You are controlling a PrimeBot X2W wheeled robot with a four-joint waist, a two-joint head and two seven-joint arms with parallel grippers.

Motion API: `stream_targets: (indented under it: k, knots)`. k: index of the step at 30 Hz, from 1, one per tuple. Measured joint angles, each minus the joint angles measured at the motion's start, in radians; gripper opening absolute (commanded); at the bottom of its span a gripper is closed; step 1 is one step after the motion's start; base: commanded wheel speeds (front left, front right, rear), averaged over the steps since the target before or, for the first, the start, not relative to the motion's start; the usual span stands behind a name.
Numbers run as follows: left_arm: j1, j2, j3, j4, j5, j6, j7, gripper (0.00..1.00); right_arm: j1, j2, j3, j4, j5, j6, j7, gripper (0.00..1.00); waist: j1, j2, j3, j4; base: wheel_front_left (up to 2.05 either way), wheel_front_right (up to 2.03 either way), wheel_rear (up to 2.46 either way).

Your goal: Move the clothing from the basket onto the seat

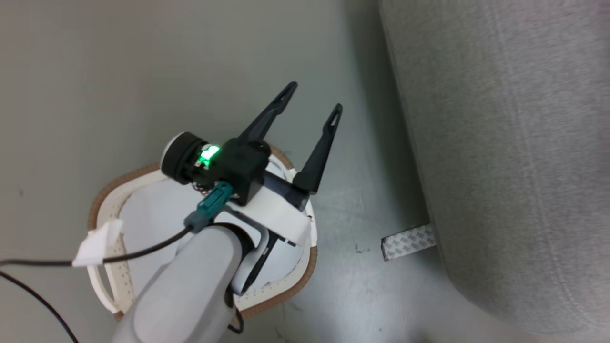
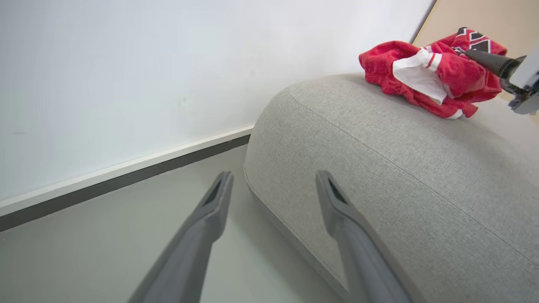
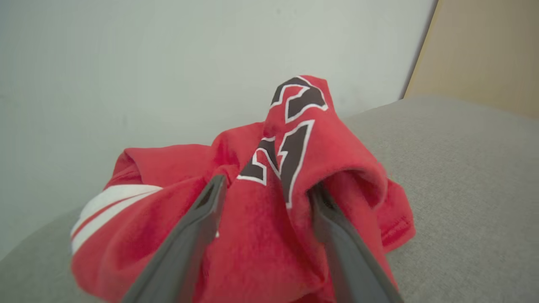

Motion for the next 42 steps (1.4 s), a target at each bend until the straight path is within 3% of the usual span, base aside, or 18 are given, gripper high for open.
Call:
stream_targets:
  k: [10,22,32,42]
  knots:
    - [0.117,0.02,0.077,0.092,-0.058,0.059,-0.127,1.0,0.342,0.081,0.108,-0.254,-0.007,0.0,-0.001,1.0,-0.0003,0.0,-0.173,-0.016,0.0,0.0,0.0]
    - [0.378,0.048,0.187,0.192,-0.127,0.122,-0.21,1.0,0.677,0.165,0.219,-0.512,-0.127,0.0,-0.002,1.0,-0.0005,0.0,-0.469,0.003,0.0,0.0,0.0]
    - [0.573,0.042,0.269,0.18,-0.139,0.137,-0.217,1.0,0.86,0.242,0.265,-0.6,-0.16,0.0,-0.003,1.0,-0.0006,0.0,-0.661,0.044,0.0,0.0,0.0]
    - [0.68,-0.011,0.364,0.16,-0.094,0.11,-0.217,1.0,0.973,0.277,0.345,-0.607,-0.192,0.0,-0.003,1.0,-0.0005,0.0001,-0.724,0.1,0.0,0.0,0.0]
